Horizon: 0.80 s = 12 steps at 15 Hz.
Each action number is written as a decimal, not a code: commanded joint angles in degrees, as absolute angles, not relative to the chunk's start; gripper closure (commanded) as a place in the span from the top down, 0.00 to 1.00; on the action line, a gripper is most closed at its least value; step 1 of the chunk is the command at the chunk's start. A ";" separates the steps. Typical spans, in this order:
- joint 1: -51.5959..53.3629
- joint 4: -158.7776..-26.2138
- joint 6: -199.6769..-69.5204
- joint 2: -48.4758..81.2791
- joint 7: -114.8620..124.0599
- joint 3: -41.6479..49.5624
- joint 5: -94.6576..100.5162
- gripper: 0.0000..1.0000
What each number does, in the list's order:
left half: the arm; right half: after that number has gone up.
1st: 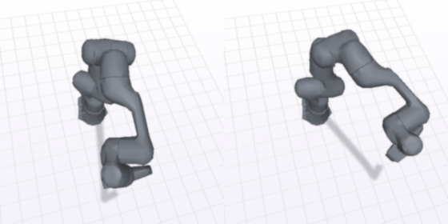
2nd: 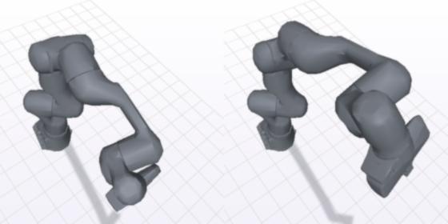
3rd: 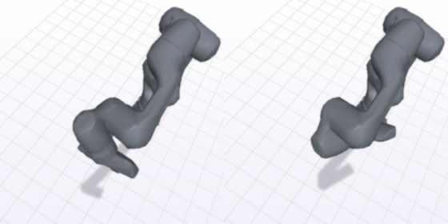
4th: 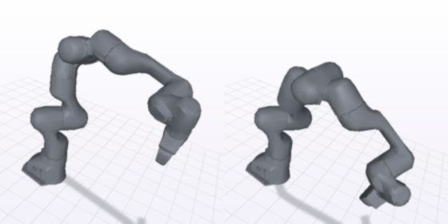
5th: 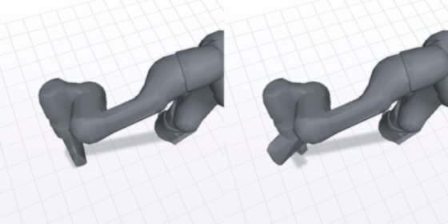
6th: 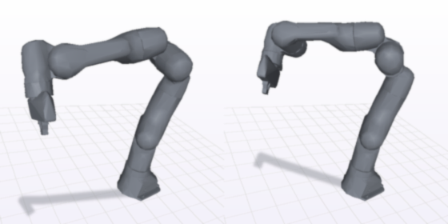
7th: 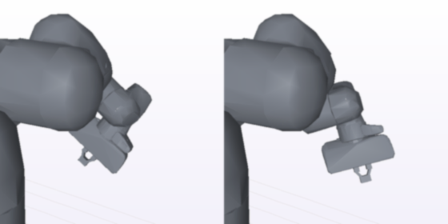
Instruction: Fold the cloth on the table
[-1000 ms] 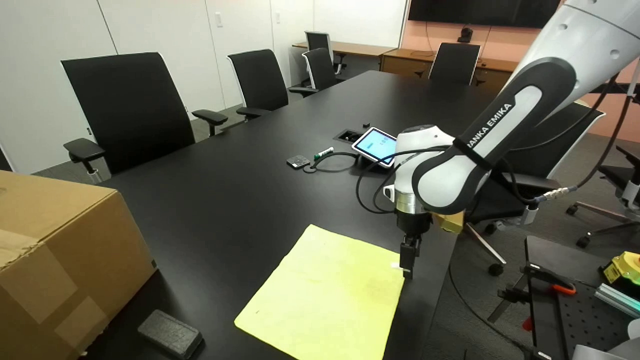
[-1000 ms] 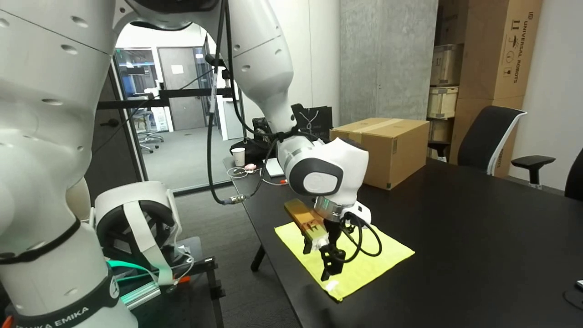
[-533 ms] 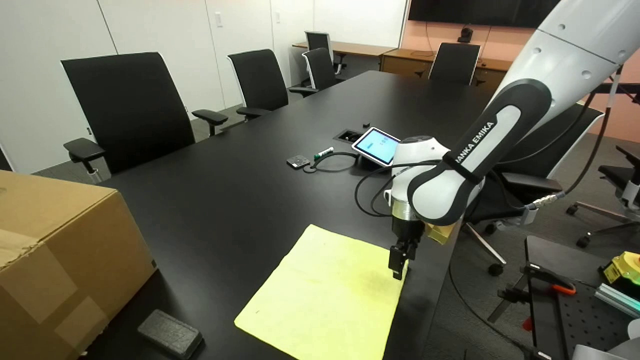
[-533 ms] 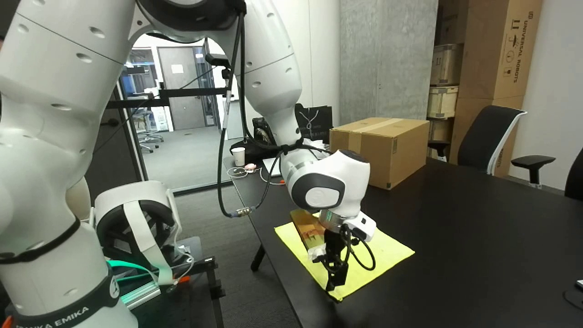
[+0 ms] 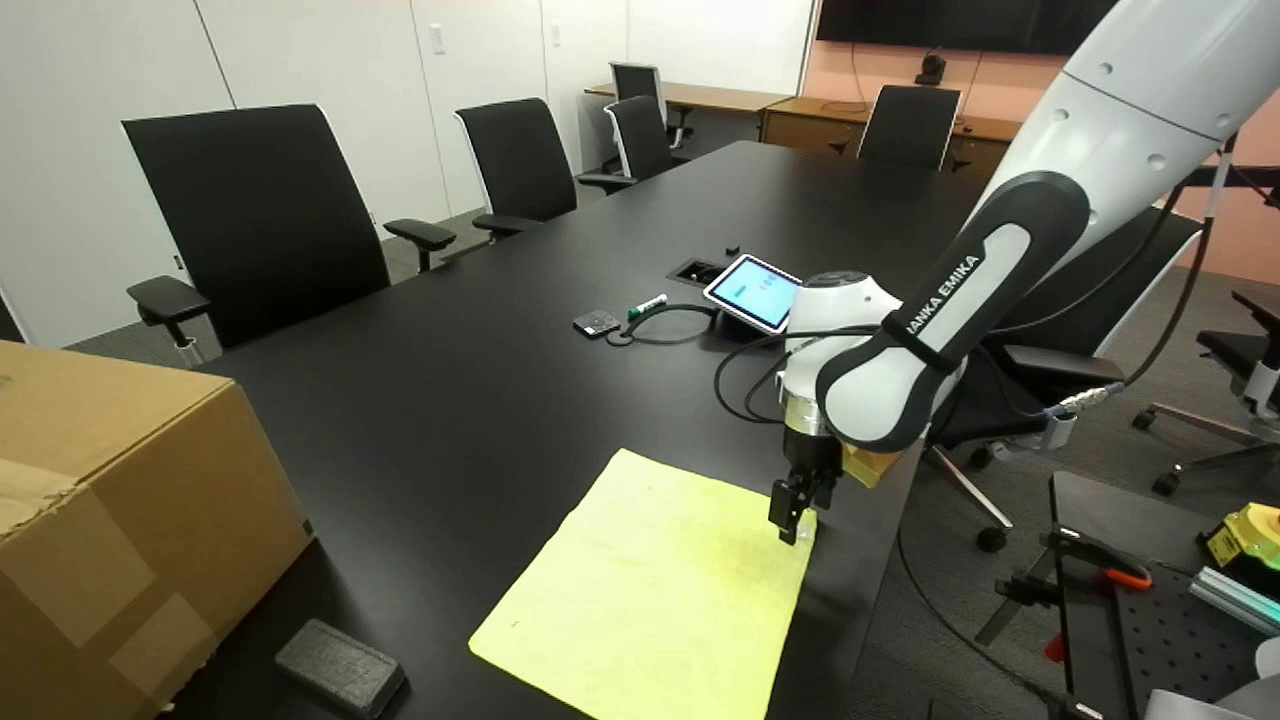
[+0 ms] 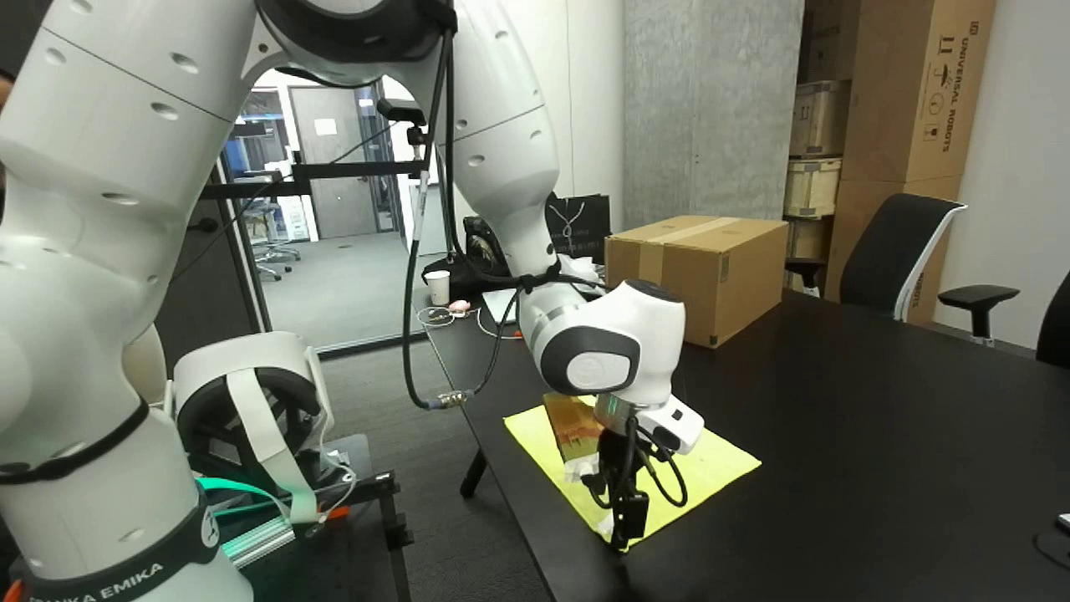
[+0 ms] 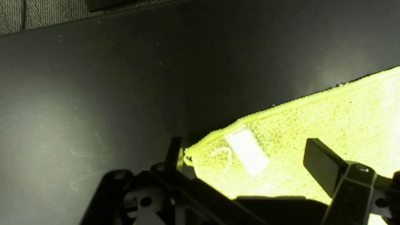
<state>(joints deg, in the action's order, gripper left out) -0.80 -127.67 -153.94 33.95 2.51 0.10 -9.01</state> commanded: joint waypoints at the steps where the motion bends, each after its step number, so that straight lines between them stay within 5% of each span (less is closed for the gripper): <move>1: 1.47 -126.05 -156.03 36.01 7.14 2.11 -7.28 1.00; 9: 0.54 -124.73 -158.25 38.89 10.81 1.12 -9.47 1.00; 12: 0.88 -124.58 -157.65 38.58 11.76 1.52 -9.16 0.77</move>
